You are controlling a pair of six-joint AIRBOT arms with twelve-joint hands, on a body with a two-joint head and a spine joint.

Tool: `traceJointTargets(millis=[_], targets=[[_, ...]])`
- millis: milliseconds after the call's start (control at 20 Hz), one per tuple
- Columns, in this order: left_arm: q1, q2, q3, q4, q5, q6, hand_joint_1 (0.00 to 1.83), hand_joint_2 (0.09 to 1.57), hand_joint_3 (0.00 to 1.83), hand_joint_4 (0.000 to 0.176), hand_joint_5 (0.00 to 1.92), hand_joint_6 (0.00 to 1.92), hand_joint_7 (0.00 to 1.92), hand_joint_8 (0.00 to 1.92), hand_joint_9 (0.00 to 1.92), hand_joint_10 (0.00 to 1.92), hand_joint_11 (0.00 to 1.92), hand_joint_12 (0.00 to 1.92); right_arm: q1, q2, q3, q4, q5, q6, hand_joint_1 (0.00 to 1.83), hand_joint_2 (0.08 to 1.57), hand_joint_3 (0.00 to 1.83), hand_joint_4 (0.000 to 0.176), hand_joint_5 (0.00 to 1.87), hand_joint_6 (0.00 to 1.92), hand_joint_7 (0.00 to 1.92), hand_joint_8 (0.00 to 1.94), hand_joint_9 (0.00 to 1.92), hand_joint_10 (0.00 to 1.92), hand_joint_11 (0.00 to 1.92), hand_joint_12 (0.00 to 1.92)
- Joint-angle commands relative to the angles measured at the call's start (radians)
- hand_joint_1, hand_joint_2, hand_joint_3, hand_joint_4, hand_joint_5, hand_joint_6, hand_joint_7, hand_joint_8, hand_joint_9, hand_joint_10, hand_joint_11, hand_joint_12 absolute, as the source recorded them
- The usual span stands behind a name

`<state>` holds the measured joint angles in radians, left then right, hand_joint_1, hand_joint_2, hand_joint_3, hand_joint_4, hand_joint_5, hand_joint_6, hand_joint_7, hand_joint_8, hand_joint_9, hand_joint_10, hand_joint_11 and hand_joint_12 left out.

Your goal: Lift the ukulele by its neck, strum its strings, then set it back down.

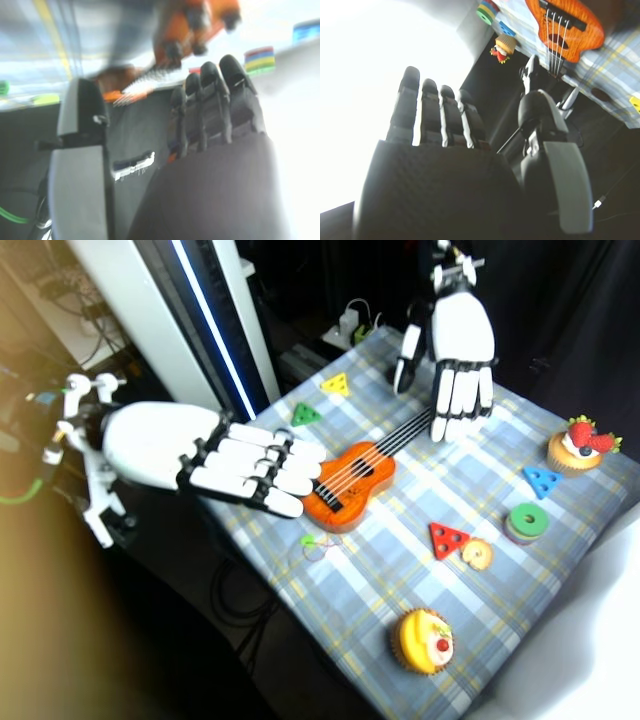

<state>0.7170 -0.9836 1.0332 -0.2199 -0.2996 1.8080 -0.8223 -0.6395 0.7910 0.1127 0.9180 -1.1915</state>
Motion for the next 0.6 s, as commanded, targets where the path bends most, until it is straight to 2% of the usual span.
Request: traceJointTargets(millis=[0,50,100,150,200,250,300,400,450,500,550], targets=[[0.001,-0.014,0.013,-0.032,-0.097,0.02,1.16,1.08,0.0,0.017,0.28,0.52,0.34,0.35,0.09,0.98,0.0,1.48,0.003,0.005,0.001,0.01,0.125,-0.005,0.39,1.35,0.0,0.0,0.0,0.0,0.0,0.0,0.0,0.0,0.0,0.21],[0.008,-0.027,0.024,-0.06,-0.097,0.04,1.16,1.11,0.01,0.012,0.13,1.01,0.17,0.91,0.04,1.32,0.0,1.83,0.003,0.005,0.001,0.012,0.126,-0.005,0.41,1.35,0.0,0.0,0.0,0.0,0.0,0.0,0.0,0.0,0.0,0.15],[0.015,-0.043,0.034,-0.105,-0.098,0.08,1.17,1.14,0.01,0.0,0.13,1.28,0.17,1.2,0.09,1.44,0.0,1.9,0.002,0.005,0.001,0.014,0.126,-0.005,0.43,1.35,0.0,0.0,0.0,0.0,0.0,0.0,0.0,0.0,0.0,0.1],[0.017,-0.05,0.038,-0.122,-0.098,0.103,1.19,1.15,0.0,0.0,0.18,1.46,0.22,1.44,0.17,1.65,0.0,1.92,0.002,0.005,0.001,0.014,0.127,-0.005,0.44,1.35,0.0,0.0,0.0,0.0,0.0,0.0,0.0,0.0,0.0,0.09],[0.021,-0.057,0.042,-0.138,-0.1,0.118,1.1,1.29,0.02,0.009,0.49,1.56,0.53,1.6,0.29,1.78,0.15,1.92,0.001,0.005,0.001,0.014,0.127,-0.005,0.44,1.35,0.0,0.0,0.0,0.0,0.0,0.0,0.0,0.0,0.0,0.1],[0.023,-0.06,0.044,-0.143,-0.101,0.119,1.27,1.17,0.0,0.0,0.4,1.84,0.48,1.86,0.46,1.89,0.34,1.92,0.001,0.005,0.001,0.014,0.127,-0.005,0.43,1.35,0.0,0.0,0.0,0.0,0.0,0.0,0.0,0.0,0.0,0.1],[0.023,-0.061,0.043,-0.143,-0.104,0.119,1.33,1.15,0.0,0.0,0.49,1.91,0.62,1.91,0.66,1.92,0.54,1.92,0.001,0.005,0.001,0.014,0.128,-0.005,0.4,1.35,0.0,0.0,0.0,0.0,0.0,0.0,0.0,0.0,0.0,0.1],[0.023,-0.057,0.038,-0.144,-0.114,0.119,1.29,1.2,0.01,0.0,0.55,1.92,0.73,1.92,0.83,1.92,0.75,1.92,0.001,0.005,0.001,0.014,0.13,-0.005,0.39,1.35,0.0,0.0,0.0,0.0,0.0,0.0,0.0,0.0,0.0,0.06],[0.023,-0.05,0.032,-0.144,-0.125,0.119,1.05,1.32,0.06,0.0,0.53,1.77,0.73,1.92,0.86,1.92,0.86,1.92,0.001,0.005,0.001,0.014,0.132,-0.005,0.4,1.35,0.0,0.0,0.0,0.0,0.0,0.0,0.0,0.0,0.0,0.01],[0.023,-0.042,0.022,-0.145,-0.141,0.119,1.01,1.33,0.07,0.0,0.54,1.72,0.79,1.92,0.93,1.92,0.97,1.92,0.001,0.006,-0.001,0.014,0.136,-0.005,0.39,1.36,0.0,0.0,0.0,0.0,0.0,0.0,0.0,0.0,0.0,0.0],[0.023,-0.033,0.012,-0.142,-0.154,0.119,1.29,1.2,0.0,0.0,0.65,1.88,0.88,1.92,1.05,1.92,1.09,1.92,0.001,0.009,-0.002,0.014,0.141,-0.005,0.37,1.37,0.01,0.0,0.0,0.0,0.0,0.0,0.0,0.0,0.0,0.0]])
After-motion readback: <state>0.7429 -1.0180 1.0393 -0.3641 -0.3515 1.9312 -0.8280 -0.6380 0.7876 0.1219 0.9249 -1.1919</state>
